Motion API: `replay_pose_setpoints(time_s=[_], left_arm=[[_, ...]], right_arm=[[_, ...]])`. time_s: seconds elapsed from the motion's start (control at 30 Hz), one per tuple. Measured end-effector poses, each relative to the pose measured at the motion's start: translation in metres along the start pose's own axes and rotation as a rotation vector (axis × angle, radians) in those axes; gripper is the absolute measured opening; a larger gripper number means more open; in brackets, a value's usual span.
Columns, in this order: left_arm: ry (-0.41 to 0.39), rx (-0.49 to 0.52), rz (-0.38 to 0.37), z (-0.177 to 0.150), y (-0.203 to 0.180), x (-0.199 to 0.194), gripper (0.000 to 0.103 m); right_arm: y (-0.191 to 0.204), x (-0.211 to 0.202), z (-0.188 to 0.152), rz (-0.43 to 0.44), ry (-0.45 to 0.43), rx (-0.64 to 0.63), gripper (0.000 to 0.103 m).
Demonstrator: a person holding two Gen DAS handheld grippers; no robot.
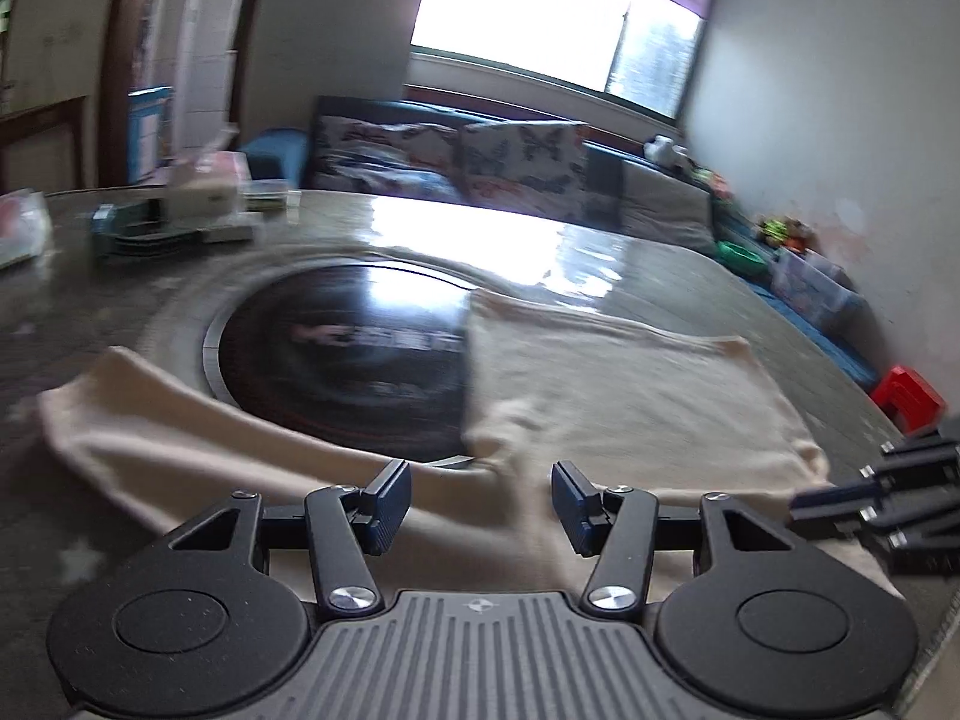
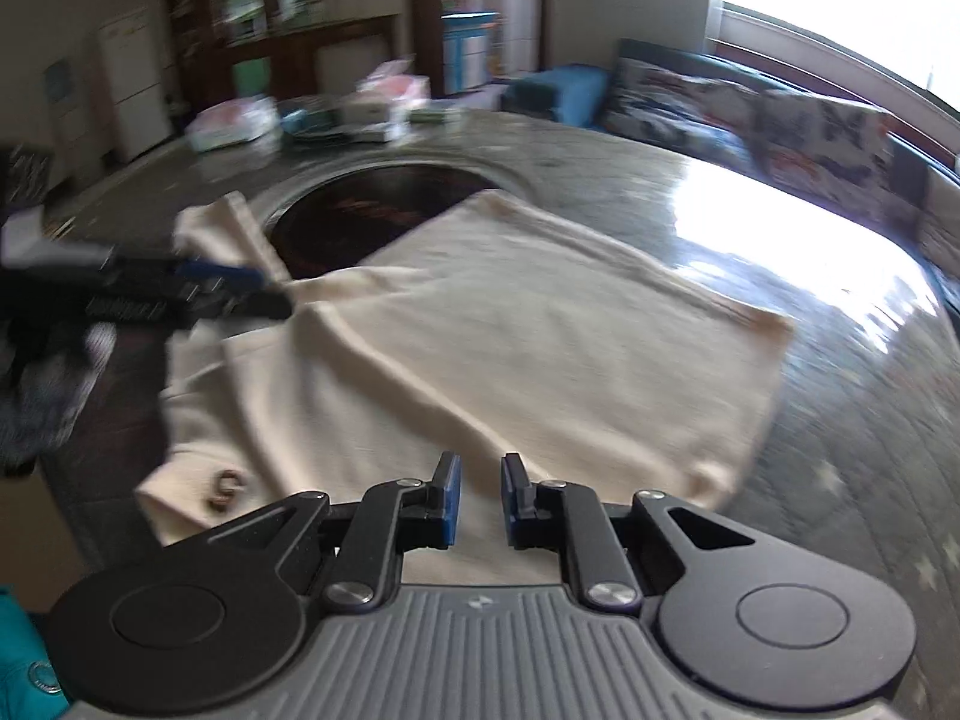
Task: Fold clothes
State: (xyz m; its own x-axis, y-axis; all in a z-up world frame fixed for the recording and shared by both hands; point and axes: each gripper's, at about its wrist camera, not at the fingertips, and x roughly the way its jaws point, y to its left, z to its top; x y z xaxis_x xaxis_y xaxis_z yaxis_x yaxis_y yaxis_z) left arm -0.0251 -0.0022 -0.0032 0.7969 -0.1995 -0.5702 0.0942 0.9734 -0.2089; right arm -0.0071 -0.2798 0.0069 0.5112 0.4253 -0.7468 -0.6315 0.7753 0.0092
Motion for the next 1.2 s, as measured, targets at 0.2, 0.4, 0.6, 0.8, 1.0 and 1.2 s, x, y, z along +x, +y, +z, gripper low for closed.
replay_pose_setpoints(time_s=[0.2,0.4,0.6,0.8,1.0,1.2], left_arm=[[-0.013,-0.093,0.161,0.01,0.047,-0.011,0.057],[-0.027,-0.153,0.3,0.012,0.08,-0.019,0.059],[-0.021,-0.211,0.383,0.011,0.106,-0.02,0.059],[-0.024,-0.246,0.389,0.014,0.117,-0.017,0.059],[-0.02,-0.263,0.386,0.014,0.123,-0.013,0.059],[-0.018,-0.324,0.37,0.015,0.135,-0.007,0.057]], right_arm=[[0.042,0.022,0.022,0.092,-0.003,-0.114,0.013],[0.075,0.043,0.041,0.153,-0.019,-0.205,0.013],[0.09,0.06,0.039,0.167,0.012,-0.236,0.013],[0.089,0.052,0.041,0.169,0.003,-0.234,0.013],[0.093,0.051,0.038,0.182,0.019,-0.254,0.018],[0.098,0.051,0.037,0.184,0.015,-0.269,0.019]])
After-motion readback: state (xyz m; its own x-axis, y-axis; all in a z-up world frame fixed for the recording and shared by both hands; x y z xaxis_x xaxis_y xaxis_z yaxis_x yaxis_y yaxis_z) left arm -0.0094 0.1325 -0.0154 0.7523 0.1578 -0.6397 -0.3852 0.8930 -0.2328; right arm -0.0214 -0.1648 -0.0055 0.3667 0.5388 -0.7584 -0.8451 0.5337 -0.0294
